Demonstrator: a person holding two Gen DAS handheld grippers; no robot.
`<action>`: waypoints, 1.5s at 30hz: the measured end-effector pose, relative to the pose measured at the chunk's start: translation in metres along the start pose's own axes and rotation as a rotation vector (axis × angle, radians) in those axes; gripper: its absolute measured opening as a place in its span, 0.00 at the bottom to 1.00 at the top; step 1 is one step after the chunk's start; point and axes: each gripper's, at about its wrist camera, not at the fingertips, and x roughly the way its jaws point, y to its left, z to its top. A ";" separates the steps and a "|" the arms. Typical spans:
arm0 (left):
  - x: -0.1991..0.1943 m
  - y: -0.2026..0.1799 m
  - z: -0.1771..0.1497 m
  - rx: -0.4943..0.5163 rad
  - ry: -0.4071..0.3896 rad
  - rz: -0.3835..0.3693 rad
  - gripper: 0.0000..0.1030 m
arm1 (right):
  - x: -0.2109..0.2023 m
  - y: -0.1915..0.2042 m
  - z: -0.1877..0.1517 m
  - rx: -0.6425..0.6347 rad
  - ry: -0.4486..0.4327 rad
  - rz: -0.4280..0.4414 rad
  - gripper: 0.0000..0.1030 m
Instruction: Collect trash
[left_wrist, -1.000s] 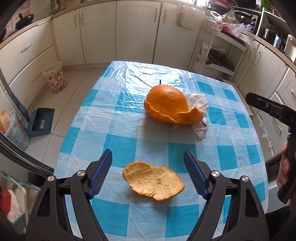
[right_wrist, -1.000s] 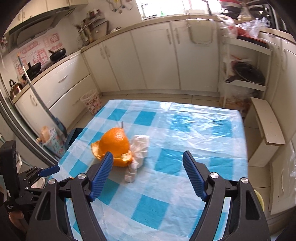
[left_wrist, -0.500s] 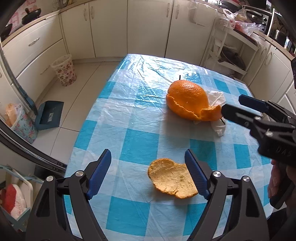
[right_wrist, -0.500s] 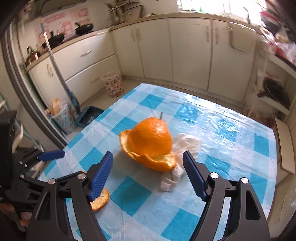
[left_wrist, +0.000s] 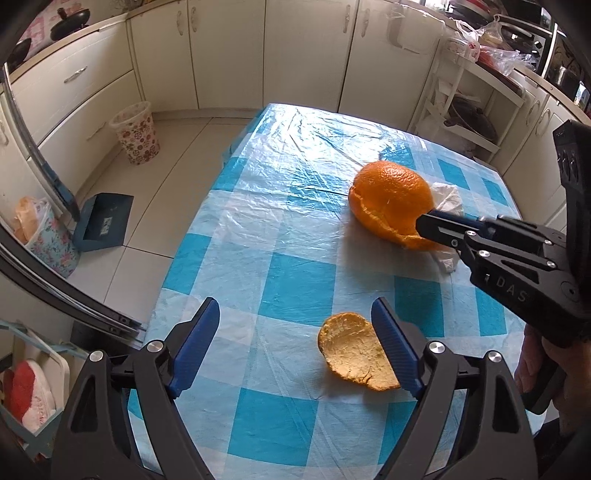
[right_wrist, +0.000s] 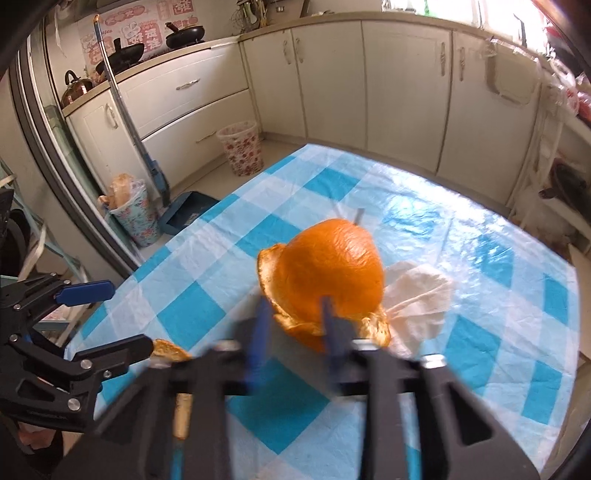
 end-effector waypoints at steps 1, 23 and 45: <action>0.000 0.001 0.000 -0.002 0.001 0.002 0.78 | 0.000 0.001 0.000 0.015 0.008 0.038 0.07; 0.009 0.002 0.002 -0.017 0.031 -0.016 0.79 | -0.053 -0.021 -0.011 0.102 -0.023 0.119 0.65; 0.063 -0.052 0.017 -0.173 0.121 -0.151 0.39 | -0.023 -0.078 -0.005 0.499 -0.058 0.257 0.65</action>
